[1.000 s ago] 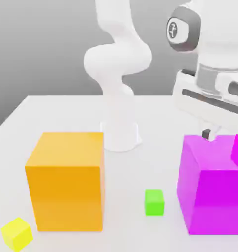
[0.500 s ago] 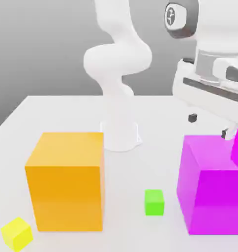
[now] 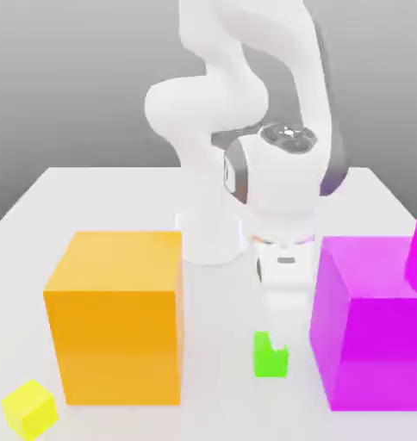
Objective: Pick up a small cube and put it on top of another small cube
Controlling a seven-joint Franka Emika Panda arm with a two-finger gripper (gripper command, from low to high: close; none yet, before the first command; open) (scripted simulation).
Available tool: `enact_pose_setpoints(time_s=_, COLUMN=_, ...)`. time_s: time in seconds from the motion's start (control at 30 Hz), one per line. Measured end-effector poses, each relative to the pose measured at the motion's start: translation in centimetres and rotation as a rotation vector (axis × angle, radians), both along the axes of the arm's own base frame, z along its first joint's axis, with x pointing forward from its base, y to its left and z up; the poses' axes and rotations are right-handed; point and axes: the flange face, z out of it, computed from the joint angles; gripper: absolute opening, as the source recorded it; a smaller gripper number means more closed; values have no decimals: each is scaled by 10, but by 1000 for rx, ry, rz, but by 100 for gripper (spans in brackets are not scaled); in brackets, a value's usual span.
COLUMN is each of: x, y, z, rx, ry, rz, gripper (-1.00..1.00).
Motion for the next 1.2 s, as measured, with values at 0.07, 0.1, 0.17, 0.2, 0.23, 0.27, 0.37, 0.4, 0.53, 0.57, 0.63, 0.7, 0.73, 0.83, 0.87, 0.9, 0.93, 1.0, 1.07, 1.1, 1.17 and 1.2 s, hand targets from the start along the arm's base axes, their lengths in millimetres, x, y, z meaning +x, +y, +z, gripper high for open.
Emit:
enact_pose_setpoints(time_s=0.07, x=0, y=0, z=-18, rx=-1, ry=-1, rz=1, gripper=100)
enact_pose_setpoints(time_s=0.1, x=0, y=0, z=-27, rx=-1, ry=-1, rz=1, gripper=100)
enact_pose_setpoints(time_s=0.17, x=-2, y=-1, z=-43, rx=-1, ry=-1, rz=1, gripper=-100)
enact_pose_setpoints(time_s=0.2, x=-2, y=-1, z=-43, rx=-1, ry=-1, rz=1, gripper=-100)
enact_pose_setpoints(time_s=0.23, x=-2, y=-1, z=-43, rx=-1, ry=0, rz=1, gripper=-100)
enact_pose_setpoints(time_s=0.27, x=-2, y=-1, z=-43, rx=-1, ry=0, rz=1, gripper=-100)
enact_pose_setpoints(time_s=0.37, x=-2, y=-1, z=-45, rx=1, ry=-1, rz=0, gripper=-100)
enact_pose_setpoints(time_s=0.4, x=-2, y=-1, z=-43, rx=0, ry=0, rz=0, gripper=-100)
enact_pose_setpoints(time_s=0.53, x=0, y=0, z=-11, rx=-1, ry=1, rz=2, gripper=-100)
enact_pose_setpoints(time_s=0.57, x=-1, y=0, z=-2, rx=-1, ry=1, rz=2, gripper=-100)
enact_pose_setpoints(time_s=0.63, x=0, y=-1, z=14, rx=0, ry=1, rz=-10, gripper=-100)
enact_pose_setpoints(time_s=0.7, x=14, y=-5, z=17, rx=-2, ry=-8, rz=-95, gripper=-100)
enact_pose_setpoints(time_s=0.73, x=23, y=-7, z=16, rx=-3, ry=-14, rz=-145, gripper=-100)
enact_pose_setpoints(time_s=0.83, x=52, y=-27, z=16, rx=-8, ry=-27, rz=-342, gripper=-100)
enact_pose_setpoints(time_s=0.87, x=62, y=-36, z=16, rx=-10, ry=-31, rz=-413, gripper=-100)
enact_pose_setpoints(time_s=0.9, x=72, y=-46, z=16, rx=-12, ry=-36, rz=-485, gripper=-100)
enact_pose_setpoints(time_s=0.93, x=82, y=-56, z=16, rx=-14, ry=-41, rz=-557, gripper=-100)
enact_pose_setpoints(time_s=1.0, x=100, y=-78, z=16, rx=-20, ry=-52, rz=-701, gripper=-100)
enact_pose_setpoints(time_s=1.07, x=117, y=-102, z=17, rx=-27, ry=-66, rz=-844, gripper=-100)
enact_pose_setpoints(time_s=1.1, x=125, y=-114, z=18, rx=-30, ry=-73, rz=-917, gripper=-100)
enact_pose_setpoints(time_s=1.17, x=134, y=-156, z=25, rx=-33, ry=-73, rz=-1091, gripper=-100)
enact_pose_setpoints(time_s=1.2, x=136, y=-178, z=30, rx=-32, ry=-71, rz=-1179, gripper=-100)
